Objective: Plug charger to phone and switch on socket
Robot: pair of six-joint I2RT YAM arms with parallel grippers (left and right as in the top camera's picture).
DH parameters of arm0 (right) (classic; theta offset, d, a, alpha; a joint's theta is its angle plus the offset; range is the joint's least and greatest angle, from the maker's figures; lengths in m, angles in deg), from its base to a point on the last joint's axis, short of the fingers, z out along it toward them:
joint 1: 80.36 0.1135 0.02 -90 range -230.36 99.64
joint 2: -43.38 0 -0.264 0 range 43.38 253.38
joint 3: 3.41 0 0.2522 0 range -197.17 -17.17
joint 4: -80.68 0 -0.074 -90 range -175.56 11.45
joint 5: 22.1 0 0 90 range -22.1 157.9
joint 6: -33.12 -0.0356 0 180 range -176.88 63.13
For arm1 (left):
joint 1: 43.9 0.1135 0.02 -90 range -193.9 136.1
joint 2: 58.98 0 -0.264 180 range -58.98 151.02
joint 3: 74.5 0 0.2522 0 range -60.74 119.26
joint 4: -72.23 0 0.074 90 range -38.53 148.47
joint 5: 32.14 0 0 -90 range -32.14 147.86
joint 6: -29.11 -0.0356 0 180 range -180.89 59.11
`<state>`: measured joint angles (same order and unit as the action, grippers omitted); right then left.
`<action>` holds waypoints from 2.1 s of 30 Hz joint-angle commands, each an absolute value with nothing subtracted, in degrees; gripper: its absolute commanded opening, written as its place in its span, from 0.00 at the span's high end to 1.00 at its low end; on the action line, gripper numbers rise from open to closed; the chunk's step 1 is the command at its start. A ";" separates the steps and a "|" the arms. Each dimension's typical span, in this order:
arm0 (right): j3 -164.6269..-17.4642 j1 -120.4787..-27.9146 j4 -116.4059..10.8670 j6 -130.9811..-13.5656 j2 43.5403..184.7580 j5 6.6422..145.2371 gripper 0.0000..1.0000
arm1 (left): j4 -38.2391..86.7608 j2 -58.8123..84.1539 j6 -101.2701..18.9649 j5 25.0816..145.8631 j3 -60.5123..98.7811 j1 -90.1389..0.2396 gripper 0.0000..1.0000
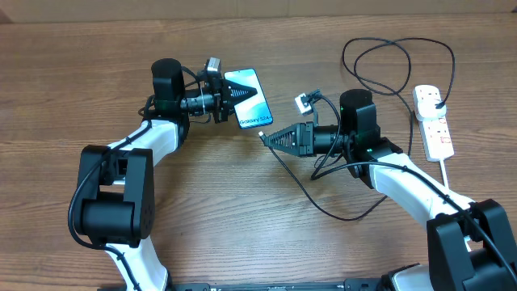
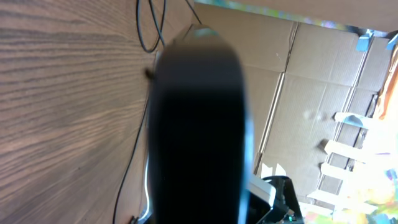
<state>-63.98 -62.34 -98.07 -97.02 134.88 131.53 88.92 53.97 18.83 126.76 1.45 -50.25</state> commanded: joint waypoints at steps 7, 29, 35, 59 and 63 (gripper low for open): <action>-64.04 -62.86 -106.20 -108.38 139.19 132.25 0.96 | 92.38 53.90 20.43 124.95 2.74 -50.34 0.96; -64.04 -62.86 -110.26 -113.93 139.30 127.95 0.96 | 92.14 53.90 22.48 123.37 2.74 -51.19 0.96; -64.04 -62.89 -110.55 -114.17 139.30 127.27 0.96 | 92.14 53.90 22.51 123.33 2.74 -51.17 0.96; -64.04 -63.52 -109.24 -114.35 139.30 126.42 0.96 | 92.36 53.90 23.53 123.33 2.74 -51.06 0.96; -64.04 -63.52 -109.26 -115.66 139.30 125.50 0.96 | 92.38 53.90 23.53 123.26 2.74 -51.06 0.96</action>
<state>-63.91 -62.91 -108.89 -114.28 139.03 127.05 91.53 53.97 22.99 122.26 1.45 -50.69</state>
